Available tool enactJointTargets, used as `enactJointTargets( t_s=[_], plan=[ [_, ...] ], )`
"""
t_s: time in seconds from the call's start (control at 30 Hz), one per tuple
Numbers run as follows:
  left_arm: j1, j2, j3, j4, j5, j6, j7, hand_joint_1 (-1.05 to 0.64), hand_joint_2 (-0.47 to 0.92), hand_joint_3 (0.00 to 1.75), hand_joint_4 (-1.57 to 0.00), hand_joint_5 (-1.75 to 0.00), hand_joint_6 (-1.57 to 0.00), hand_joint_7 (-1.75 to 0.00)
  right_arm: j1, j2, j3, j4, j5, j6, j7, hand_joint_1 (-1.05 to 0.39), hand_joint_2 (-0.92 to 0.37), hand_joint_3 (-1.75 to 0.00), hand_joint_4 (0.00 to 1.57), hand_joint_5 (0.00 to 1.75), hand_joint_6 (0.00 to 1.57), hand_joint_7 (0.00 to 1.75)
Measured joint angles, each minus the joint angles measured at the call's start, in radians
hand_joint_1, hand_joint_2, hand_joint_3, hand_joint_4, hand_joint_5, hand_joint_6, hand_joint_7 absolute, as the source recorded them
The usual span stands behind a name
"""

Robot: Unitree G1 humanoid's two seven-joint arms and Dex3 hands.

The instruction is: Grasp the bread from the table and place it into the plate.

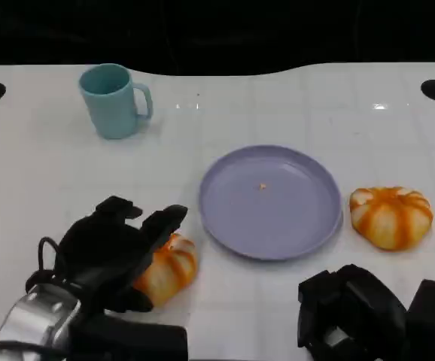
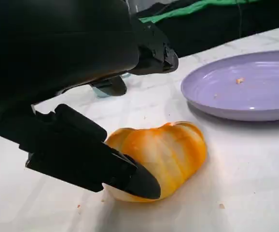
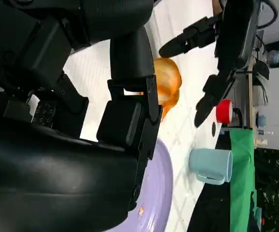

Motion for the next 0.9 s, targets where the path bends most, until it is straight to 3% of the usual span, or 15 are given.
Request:
enactJointTargets(
  t_s=[0.2,0.5,0.7,0.8,0.83,0.87,0.9],
  plan=[
    [-0.047,0.006,-0.036,0.029,-0.033,0.022,-0.109,-0.61,0.74,0.0,-0.02,-0.54,-0.15,0.0,0.0,0.0,0.001,-0.004,-0.001,0.0,-0.003,-1.05,-0.13,-1.22,1.57,1.23,1.57,0.95],
    [-0.112,0.006,-0.084,0.129,-0.056,0.044,-0.175,-0.59,0.72,0.0,-0.14,-0.38,-0.19,-0.01,0.001,0.002,0.0,-0.004,-0.013,-0.006,-0.002,-1.05,-0.13,-1.22,1.56,1.22,1.57,0.95],
    [-0.135,0.002,-0.096,0.191,-0.081,0.048,-0.156,-0.4,0.76,0.02,-0.22,-0.38,-0.24,-0.02,0.001,0.002,0.0,-0.008,-0.013,-0.003,-0.001,-1.05,-0.13,-1.21,1.56,1.23,1.57,0.95],
    [-0.142,0.002,-0.1,0.225,-0.097,0.029,-0.116,-0.31,0.81,0.04,-0.41,-0.52,-0.31,-0.04,0.002,0.002,0.0,-0.01,-0.014,-0.002,-0.002,-1.05,-0.13,-1.21,1.56,1.23,1.57,0.95],
    [-0.146,0.002,-0.102,0.234,-0.102,0.023,-0.106,-0.29,0.84,0.05,-0.43,-0.81,-0.36,-0.04,0.003,0.002,0.0,-0.01,-0.013,-0.002,-0.002,-1.05,-0.13,-1.21,1.56,1.24,1.57,0.95],
    [-0.151,0.002,-0.104,0.244,-0.109,0.017,-0.095,-0.29,0.89,0.14,-0.52,-1.18,-0.55,-0.09,0.003,0.002,0.0,-0.01,-0.013,-0.002,-0.001,-1.05,-0.13,-1.21,1.56,1.23,1.57,0.95],
    [-0.157,0.002,-0.107,0.255,-0.114,0.007,-0.079,-0.31,0.9,0.23,-0.61,-1.25,-0.71,-0.11,0.003,0.002,0.0,-0.01,-0.013,-0.002,-0.001,-1.05,-0.13,-1.21,1.56,1.23,1.57,0.95]
  ],
)
